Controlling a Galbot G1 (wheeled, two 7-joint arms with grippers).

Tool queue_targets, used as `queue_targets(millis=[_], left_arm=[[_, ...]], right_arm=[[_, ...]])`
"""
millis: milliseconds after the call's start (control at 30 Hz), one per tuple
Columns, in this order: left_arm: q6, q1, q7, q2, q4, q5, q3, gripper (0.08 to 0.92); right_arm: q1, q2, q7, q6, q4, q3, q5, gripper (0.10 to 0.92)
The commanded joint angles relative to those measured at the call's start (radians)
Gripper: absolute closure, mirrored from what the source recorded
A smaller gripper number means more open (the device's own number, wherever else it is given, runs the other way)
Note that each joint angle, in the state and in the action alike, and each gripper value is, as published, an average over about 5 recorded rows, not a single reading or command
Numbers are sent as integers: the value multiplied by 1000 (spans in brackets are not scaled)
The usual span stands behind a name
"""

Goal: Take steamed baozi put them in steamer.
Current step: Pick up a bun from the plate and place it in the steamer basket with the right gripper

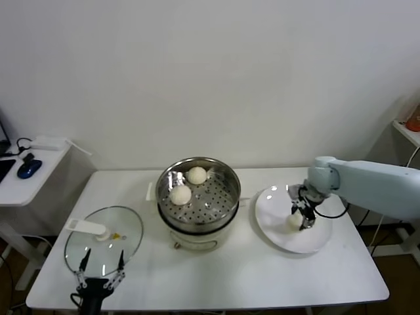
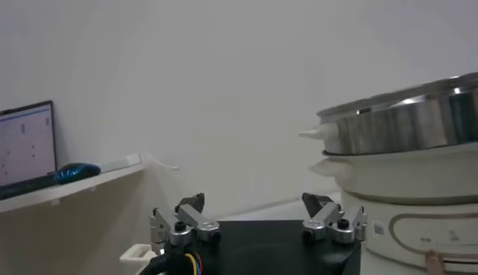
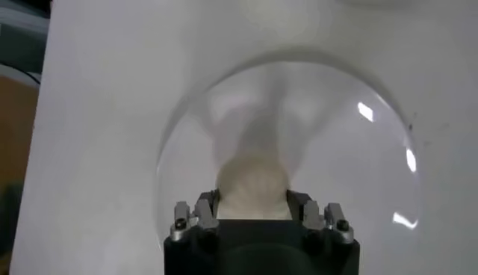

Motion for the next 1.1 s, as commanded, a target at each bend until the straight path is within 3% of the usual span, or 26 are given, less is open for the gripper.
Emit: queue_targets(millis=[33,267,633,867,1100], left_arm=[[0,1,0,2,-6,0,0,177],[-3,1,1,6,-8,1,-2,177],[-12,7,1,0,-15,10,1,177],[-10,7,1,-7,-12,10,-3,177],[-15,0,1,-15,4,14,-7,177]], right_arm=[[442,65,-76,95,126,-205,141,404],[670,154,-136,207,259,-131,211,398],[503,338,-110,261,349,146,59,397],[252,394,-85,276,286,154,-128,397],[45,454,-58,325,118,171,-238,397]])
